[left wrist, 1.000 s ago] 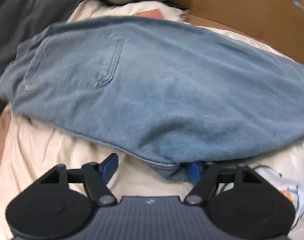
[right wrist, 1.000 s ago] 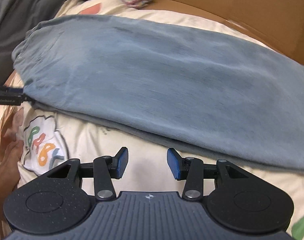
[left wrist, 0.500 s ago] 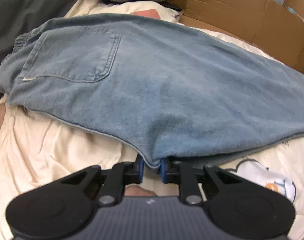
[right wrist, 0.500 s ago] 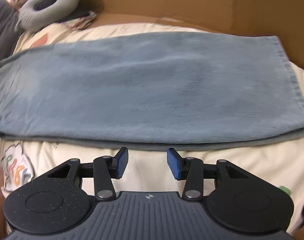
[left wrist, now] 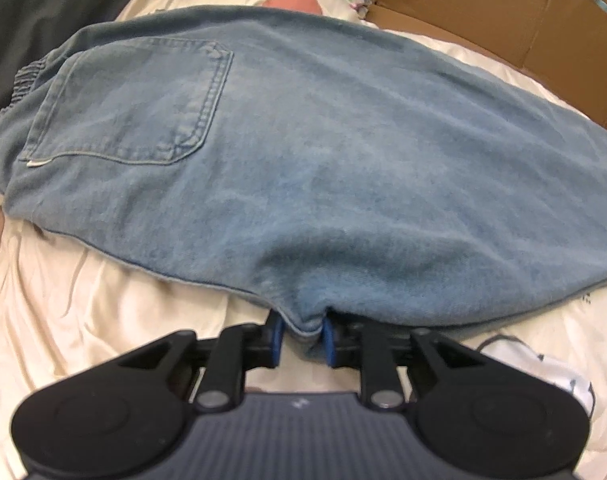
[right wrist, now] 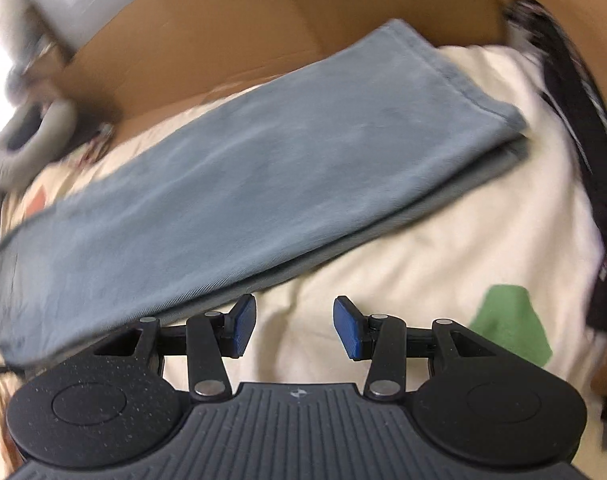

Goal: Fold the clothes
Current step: 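Grasp the jeans leg cuff with the right tool while the left tool holds the pocket edge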

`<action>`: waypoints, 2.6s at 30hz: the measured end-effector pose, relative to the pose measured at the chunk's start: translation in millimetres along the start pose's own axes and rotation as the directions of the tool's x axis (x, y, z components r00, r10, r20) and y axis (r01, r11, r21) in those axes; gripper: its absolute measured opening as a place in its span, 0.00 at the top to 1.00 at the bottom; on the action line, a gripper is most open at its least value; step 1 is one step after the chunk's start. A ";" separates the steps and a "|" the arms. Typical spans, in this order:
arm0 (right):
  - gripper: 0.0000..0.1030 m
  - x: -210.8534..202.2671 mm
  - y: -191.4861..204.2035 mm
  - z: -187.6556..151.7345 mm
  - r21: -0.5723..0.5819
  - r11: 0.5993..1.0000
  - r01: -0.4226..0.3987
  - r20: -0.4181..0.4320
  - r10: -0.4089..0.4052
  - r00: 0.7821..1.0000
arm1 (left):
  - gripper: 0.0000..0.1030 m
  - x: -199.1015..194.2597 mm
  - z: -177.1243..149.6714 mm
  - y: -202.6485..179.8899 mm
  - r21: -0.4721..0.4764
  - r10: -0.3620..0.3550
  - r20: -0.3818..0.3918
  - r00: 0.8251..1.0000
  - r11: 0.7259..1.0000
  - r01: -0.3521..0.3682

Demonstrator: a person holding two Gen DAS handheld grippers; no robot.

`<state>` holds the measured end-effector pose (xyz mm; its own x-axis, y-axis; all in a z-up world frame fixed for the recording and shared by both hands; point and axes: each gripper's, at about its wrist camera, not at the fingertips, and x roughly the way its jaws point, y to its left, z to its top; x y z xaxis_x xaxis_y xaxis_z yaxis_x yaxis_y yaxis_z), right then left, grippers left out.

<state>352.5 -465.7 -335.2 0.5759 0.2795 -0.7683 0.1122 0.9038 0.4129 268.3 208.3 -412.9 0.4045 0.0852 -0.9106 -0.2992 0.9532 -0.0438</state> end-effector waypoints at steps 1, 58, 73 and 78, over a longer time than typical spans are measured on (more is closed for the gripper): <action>0.51 -0.3 -4.7 1.2 0.030 1.000 -0.002 0.009 0.001 1.000 | 0.79 0.7 0.2 -0.2 -0.006 0.001 0.001 1.000 1.000 -0.001; 0.71 22.6 -108.7 45.9 0.555 0.829 -0.062 0.359 -0.172 0.918 | 0.78 5.6 5.6 -1.9 0.078 -0.039 -0.001 0.999 0.996 0.039; 0.90 -0.5 -93.1 53.7 0.449 0.893 -0.002 0.361 -0.180 0.915 | 0.78 7.2 6.0 -6.2 0.103 -0.023 -0.004 1.000 0.994 0.023; 0.87 7.4 -104.5 54.7 0.465 0.885 -0.002 0.341 -0.177 0.923 | 0.78 7.9 6.6 -9.3 0.114 -0.012 -0.006 1.000 0.993 0.012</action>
<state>389.3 -575.8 -357.3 0.7880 -0.0125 -0.6155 0.4749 0.6485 0.5949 280.0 202.0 -416.9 0.4029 0.0723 -0.9124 -0.1940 0.9810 -0.0079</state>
